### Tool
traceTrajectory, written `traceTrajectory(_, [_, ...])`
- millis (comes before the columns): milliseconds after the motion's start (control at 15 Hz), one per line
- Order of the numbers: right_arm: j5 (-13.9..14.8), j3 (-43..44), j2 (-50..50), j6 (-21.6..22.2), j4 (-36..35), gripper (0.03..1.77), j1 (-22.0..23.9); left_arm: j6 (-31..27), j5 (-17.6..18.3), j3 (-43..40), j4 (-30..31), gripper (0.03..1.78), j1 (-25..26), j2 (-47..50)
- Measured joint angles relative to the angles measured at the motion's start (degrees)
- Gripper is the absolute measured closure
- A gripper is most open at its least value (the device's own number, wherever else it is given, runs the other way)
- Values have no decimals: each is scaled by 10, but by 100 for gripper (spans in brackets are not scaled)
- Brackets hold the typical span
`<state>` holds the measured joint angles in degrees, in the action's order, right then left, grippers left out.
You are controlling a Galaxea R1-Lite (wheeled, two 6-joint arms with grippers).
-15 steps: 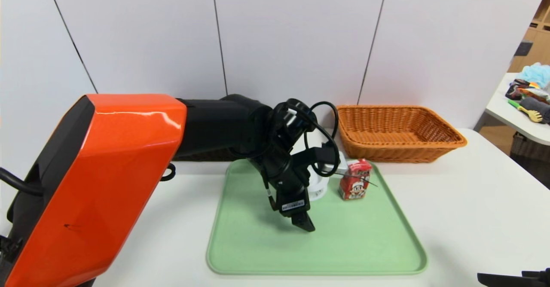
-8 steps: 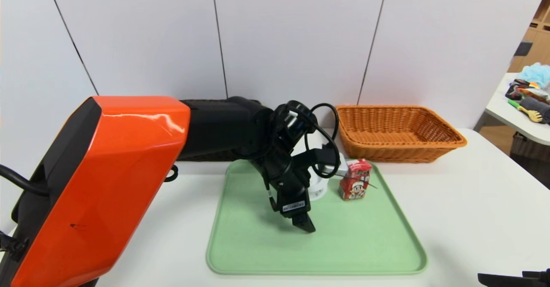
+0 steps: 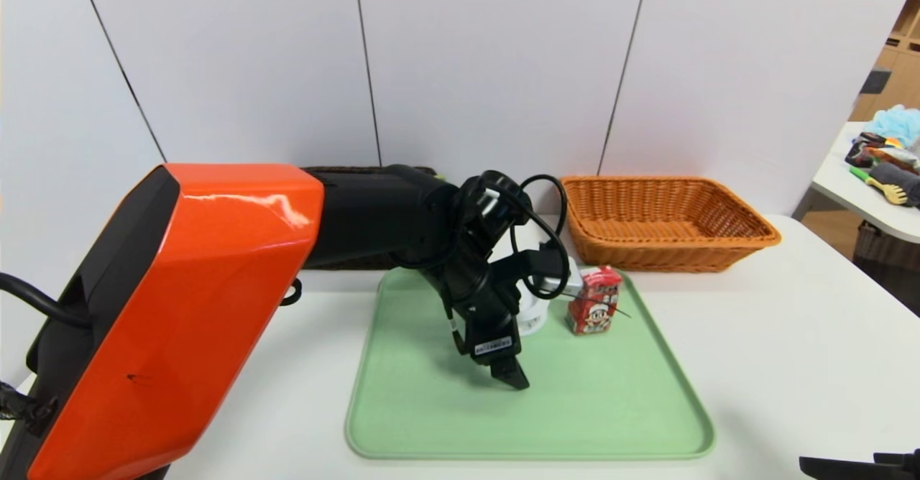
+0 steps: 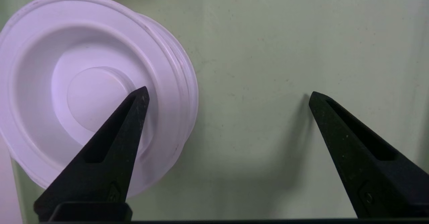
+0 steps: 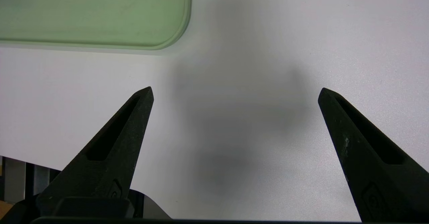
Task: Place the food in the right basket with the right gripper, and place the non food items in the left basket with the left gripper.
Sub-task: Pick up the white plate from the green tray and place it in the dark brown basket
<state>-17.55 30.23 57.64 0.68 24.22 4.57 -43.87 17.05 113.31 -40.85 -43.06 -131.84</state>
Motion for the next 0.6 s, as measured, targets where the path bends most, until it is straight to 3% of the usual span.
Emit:
traceTrajectory(67, [0,0,0,0,0,10,0,0,0,0,1,20,0,0])
traceTrajectory(267, [0,0,0,0,0,10,0,0,1,0,9,67,1,0])
traceTrajectory(533, [0,0,0,0,0,10,0,2,1,0,12,116,1,0])
traceTrajectory(600, [0,0,0,0,0,10,0,2,2,1,12,172,1,0])
